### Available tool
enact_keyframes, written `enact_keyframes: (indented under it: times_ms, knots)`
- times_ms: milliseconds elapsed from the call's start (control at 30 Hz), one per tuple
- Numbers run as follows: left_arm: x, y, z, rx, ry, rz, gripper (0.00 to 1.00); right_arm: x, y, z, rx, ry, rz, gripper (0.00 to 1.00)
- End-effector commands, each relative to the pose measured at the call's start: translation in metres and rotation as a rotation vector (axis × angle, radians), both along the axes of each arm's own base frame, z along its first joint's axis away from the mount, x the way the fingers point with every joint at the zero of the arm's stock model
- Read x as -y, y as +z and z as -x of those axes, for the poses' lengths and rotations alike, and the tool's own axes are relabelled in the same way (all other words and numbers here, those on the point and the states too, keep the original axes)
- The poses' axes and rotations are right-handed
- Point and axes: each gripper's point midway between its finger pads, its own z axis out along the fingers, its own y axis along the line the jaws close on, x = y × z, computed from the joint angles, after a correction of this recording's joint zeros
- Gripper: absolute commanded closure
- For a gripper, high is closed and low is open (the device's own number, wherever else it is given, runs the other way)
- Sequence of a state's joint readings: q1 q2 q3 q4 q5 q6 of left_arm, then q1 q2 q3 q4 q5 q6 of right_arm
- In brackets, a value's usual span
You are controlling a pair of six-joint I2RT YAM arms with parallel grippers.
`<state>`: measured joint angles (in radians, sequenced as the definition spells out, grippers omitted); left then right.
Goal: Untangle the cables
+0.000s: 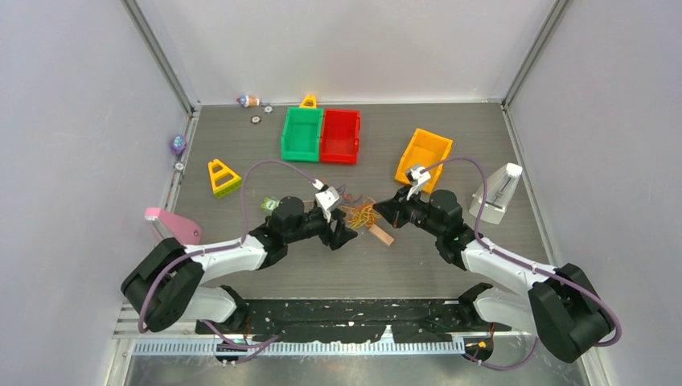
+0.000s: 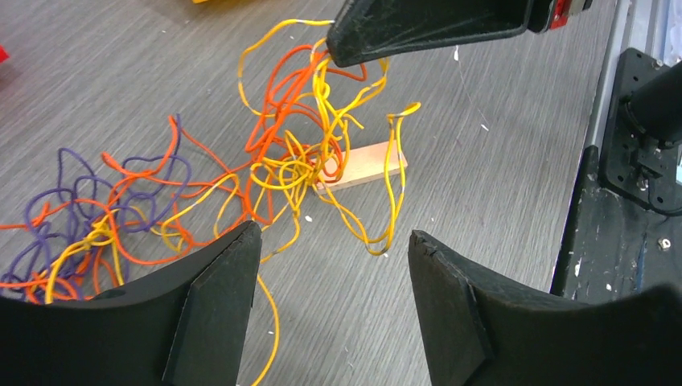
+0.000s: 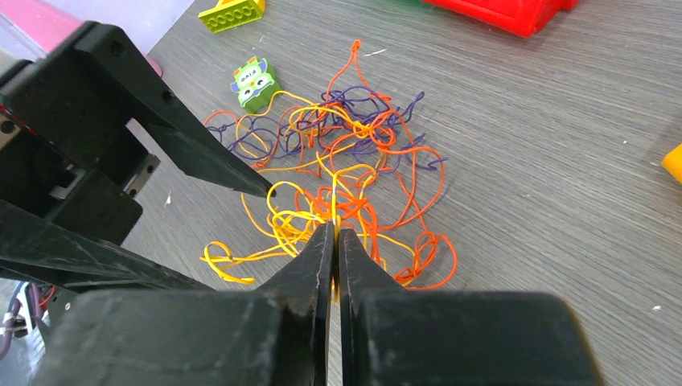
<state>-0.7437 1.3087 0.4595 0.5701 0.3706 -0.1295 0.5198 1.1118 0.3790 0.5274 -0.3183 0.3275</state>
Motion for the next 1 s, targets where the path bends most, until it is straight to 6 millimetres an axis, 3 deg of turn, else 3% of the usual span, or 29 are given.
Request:
enact_keyframes:
  times_ms: [0,67,100,167,200,233,333,400,700,967]
  knots:
    - [0.019,0.023,-0.005,0.129,-0.038,0.032,0.32,-0.008,0.026,0.004,0.08,0.047,-0.061,0.94]
    - [0.024,0.024,-0.002,0.147,-0.058,0.021,0.4,-0.009,0.025,0.003,0.076,0.05,-0.061,0.94]
    - [0.026,0.024,0.0,0.152,-0.07,0.01,0.51,-0.01,0.025,0.003,0.073,0.052,-0.06,0.94]
    - [0.027,0.024,0.0,0.155,-0.07,-0.014,0.89,-0.01,0.025,0.002,0.069,0.053,-0.058,0.93]
    - [0.025,0.024,-0.001,0.149,-0.054,-0.029,1.0,-0.01,0.023,0.001,0.062,0.045,-0.054,0.85]
    - [0.021,0.026,-0.003,0.153,-0.031,-0.034,1.0,-0.008,0.023,0.0,0.063,0.035,-0.051,0.78]
    - [0.01,0.035,-0.006,0.183,0.033,-0.002,1.0,0.0,0.019,-0.007,0.059,-0.029,-0.029,0.3]
    - [0.006,0.041,-0.004,0.197,0.044,0.025,1.0,0.003,0.018,-0.008,0.06,-0.046,-0.025,0.16]
    - [-0.005,0.061,0.001,0.204,0.083,0.112,1.0,-0.009,0.015,-0.004,0.052,0.03,-0.031,0.01]
    - [0.0,0.098,0.01,0.148,0.061,0.23,1.0,-0.04,0.009,0.005,0.04,0.155,-0.029,0.0]
